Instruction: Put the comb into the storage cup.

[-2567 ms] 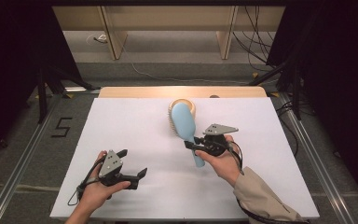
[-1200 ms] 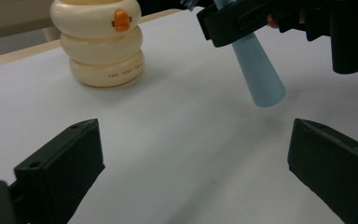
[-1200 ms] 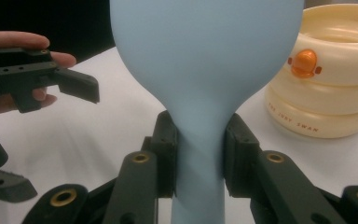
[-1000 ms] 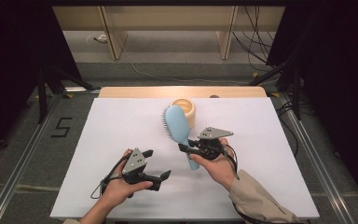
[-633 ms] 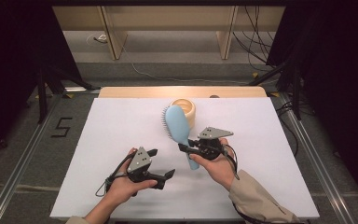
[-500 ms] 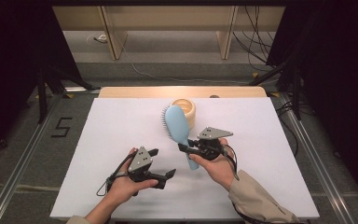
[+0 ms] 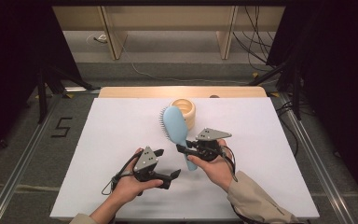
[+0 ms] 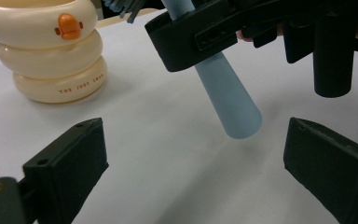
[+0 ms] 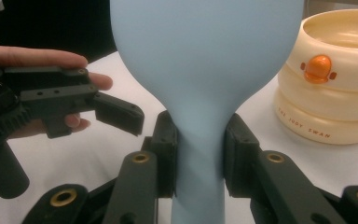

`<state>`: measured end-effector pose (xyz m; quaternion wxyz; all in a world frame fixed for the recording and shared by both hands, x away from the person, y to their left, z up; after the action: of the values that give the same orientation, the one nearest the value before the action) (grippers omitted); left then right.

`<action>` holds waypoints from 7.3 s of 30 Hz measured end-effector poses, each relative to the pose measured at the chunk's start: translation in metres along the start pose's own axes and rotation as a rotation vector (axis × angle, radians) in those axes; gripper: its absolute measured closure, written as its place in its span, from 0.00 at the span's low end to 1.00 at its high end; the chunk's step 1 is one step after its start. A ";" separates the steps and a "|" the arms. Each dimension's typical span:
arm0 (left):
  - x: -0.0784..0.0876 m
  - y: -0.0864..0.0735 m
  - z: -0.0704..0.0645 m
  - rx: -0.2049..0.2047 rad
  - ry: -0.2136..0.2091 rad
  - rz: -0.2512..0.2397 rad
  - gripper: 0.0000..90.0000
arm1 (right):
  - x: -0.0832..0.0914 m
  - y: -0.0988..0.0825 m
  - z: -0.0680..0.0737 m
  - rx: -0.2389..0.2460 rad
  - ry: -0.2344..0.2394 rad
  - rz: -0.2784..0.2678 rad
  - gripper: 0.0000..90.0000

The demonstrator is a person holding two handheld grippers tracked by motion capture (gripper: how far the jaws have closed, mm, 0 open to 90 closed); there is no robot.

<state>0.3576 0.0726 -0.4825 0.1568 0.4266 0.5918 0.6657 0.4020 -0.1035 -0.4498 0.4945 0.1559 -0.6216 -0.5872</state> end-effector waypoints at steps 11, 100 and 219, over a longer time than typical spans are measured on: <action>-0.010 0.001 -0.005 0.011 -0.016 0.007 0.08 | -0.002 0.000 0.003 0.002 0.006 -0.001 0.78; -0.038 0.000 -0.012 0.123 -0.061 -0.022 0.48 | -0.009 -0.004 0.012 0.016 0.016 -0.002 0.78; -0.034 0.000 -0.006 0.404 -0.126 -0.050 0.74 | 0.011 0.036 0.011 0.061 0.003 -0.092 0.00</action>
<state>0.3732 0.0448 -0.4948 0.1212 0.4753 0.7128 0.5013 0.4022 -0.0963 -0.4115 0.4629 0.2004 -0.6306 -0.5898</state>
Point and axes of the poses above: each handheld gripper's, and its own axes: x roughly backward along the jaws, y roughly out of its top, z roughly to its left, the point moved 3 cm from there along -x, roughly forward along the jaws, and after that the axes turned 3 degrees about y, right-handed, at the moved point
